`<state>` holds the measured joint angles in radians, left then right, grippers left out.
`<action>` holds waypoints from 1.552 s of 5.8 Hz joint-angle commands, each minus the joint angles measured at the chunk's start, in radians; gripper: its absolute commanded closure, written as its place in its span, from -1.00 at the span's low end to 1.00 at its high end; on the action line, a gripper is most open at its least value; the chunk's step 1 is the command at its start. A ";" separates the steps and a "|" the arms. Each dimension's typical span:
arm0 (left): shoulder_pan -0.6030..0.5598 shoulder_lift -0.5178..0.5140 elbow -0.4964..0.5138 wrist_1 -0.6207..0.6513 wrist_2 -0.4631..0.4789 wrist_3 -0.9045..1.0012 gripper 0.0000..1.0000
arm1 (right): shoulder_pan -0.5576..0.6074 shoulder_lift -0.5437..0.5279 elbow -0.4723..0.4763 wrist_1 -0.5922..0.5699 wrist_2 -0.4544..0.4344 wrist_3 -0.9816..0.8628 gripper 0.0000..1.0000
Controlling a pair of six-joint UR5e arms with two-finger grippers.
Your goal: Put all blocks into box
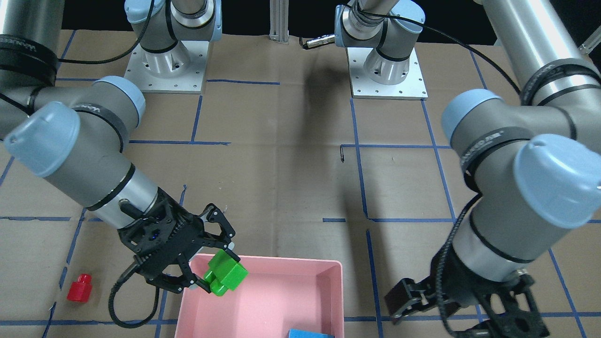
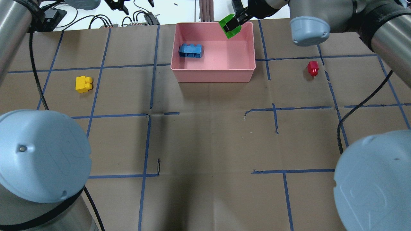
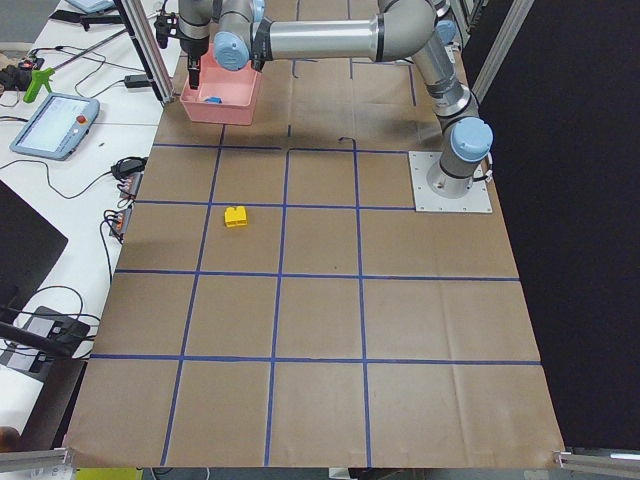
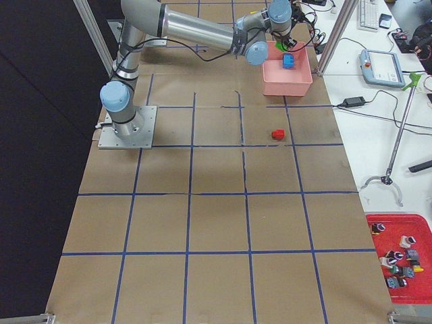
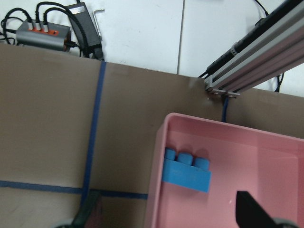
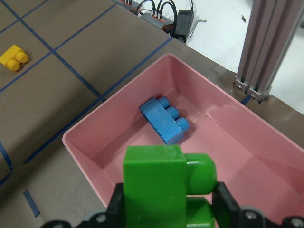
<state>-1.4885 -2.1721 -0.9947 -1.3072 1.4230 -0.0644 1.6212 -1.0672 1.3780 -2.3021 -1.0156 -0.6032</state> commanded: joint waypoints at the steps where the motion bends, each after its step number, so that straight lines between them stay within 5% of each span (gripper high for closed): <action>1: 0.200 0.032 -0.019 -0.175 -0.003 0.220 -0.98 | 0.032 0.109 -0.095 -0.057 0.002 0.023 0.86; 2: 0.297 0.032 -0.060 -0.190 0.002 0.279 -0.98 | 0.034 0.119 -0.102 -0.071 -0.001 0.023 0.53; 3: 0.345 0.031 -0.109 -0.187 0.073 0.329 -0.97 | 0.034 0.121 -0.103 -0.071 -0.014 0.017 -0.98; 5: 0.353 0.026 -0.214 -0.146 0.094 0.330 -0.89 | 0.034 0.121 -0.106 -0.068 -0.015 0.017 -0.99; 6: 0.350 0.008 -0.273 -0.007 0.096 0.334 -0.89 | 0.034 0.107 -0.109 -0.065 -0.021 0.023 -0.99; 9: 0.347 -0.046 -0.436 0.281 0.096 0.305 -0.90 | 0.011 -0.023 -0.094 -0.050 -0.404 0.399 -0.99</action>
<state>-1.1409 -2.2023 -1.3956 -1.0859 1.5186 0.2495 1.6424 -1.0509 1.2775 -2.3564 -1.2968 -0.3287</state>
